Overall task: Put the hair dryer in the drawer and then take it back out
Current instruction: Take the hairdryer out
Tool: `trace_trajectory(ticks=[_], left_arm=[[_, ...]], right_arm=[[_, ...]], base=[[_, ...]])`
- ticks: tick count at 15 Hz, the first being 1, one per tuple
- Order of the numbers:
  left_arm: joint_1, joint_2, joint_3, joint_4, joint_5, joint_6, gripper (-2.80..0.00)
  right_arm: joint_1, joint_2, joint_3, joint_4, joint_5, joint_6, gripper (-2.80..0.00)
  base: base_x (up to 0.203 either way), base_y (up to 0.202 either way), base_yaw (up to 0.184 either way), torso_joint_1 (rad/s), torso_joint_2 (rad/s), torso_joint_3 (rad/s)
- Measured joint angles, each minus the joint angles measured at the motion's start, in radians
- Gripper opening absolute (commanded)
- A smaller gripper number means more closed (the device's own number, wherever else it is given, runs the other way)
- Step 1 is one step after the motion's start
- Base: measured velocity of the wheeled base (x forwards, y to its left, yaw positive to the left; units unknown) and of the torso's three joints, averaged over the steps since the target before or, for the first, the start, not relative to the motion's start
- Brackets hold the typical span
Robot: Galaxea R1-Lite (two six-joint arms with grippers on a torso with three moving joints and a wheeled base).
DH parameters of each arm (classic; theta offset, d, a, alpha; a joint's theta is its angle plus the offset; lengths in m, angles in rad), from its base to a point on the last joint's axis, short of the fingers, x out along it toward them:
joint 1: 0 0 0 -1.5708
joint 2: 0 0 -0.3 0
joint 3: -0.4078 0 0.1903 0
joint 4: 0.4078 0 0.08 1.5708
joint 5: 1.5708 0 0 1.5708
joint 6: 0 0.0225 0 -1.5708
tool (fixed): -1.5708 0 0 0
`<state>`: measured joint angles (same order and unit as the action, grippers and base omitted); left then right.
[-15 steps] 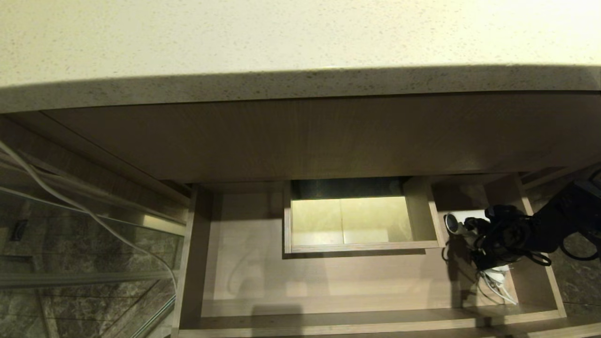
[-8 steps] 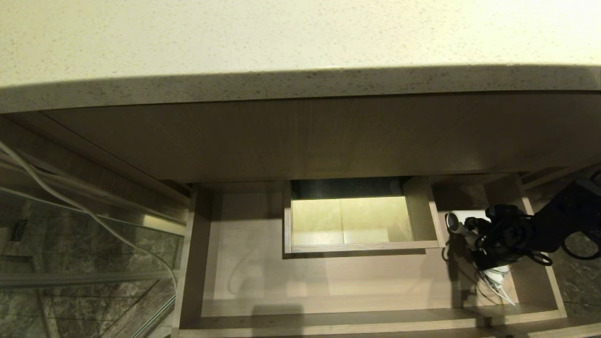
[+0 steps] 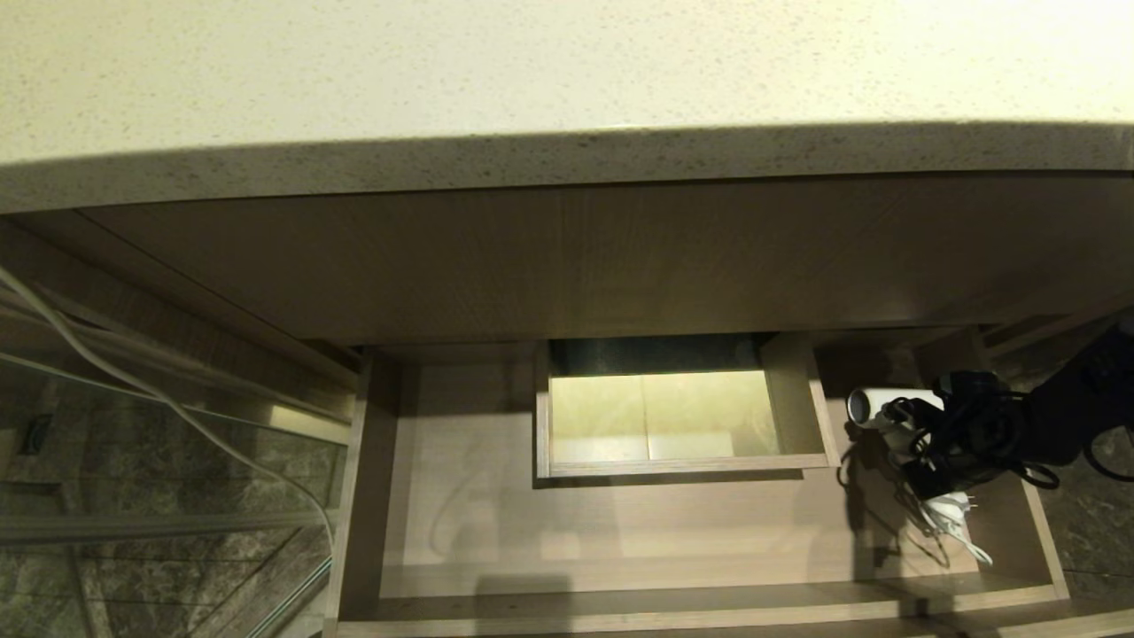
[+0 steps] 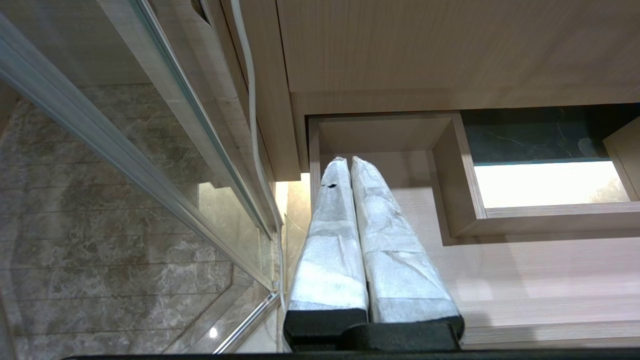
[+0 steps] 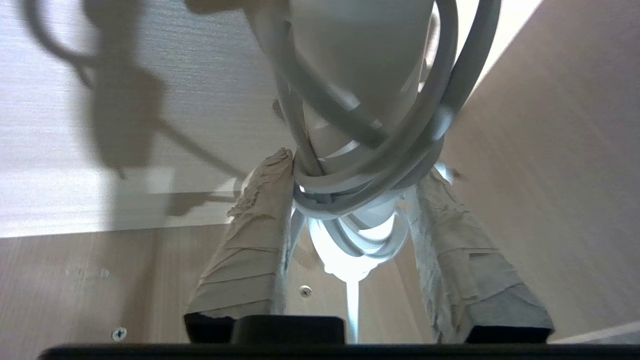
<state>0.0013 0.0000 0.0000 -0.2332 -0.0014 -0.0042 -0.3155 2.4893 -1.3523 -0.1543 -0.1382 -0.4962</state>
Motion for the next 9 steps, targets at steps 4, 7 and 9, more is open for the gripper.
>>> trace_trajectory(ticks=[4, 7, 9], left_arm=[[0.0, 0.0, 0.0, 0.0, 0.0, 0.0, -2.8], [0.0, 0.0, 0.0, 0.0, 0.0, 0.0, -2.8], [0.0, 0.0, 0.0, 0.0, 0.0, 0.0, -2.8]], right_arm=[[-0.009, -0.033, 0.026, -0.001, 0.002, -0.02, -2.8], [-0.012, -0.052, 0.035, 0.0, 0.002, -0.038, -2.8], [-0.013, -0.064, 0.04, 0.0, 0.003, -0.048, -2.8]], base=[[0.0, 0.0, 0.0, 0.0, 0.0, 0.0], [0.0, 0.0, 0.0, 0.0, 0.0, 0.0], [0.0, 0.0, 0.0, 0.0, 0.0, 0.0]])
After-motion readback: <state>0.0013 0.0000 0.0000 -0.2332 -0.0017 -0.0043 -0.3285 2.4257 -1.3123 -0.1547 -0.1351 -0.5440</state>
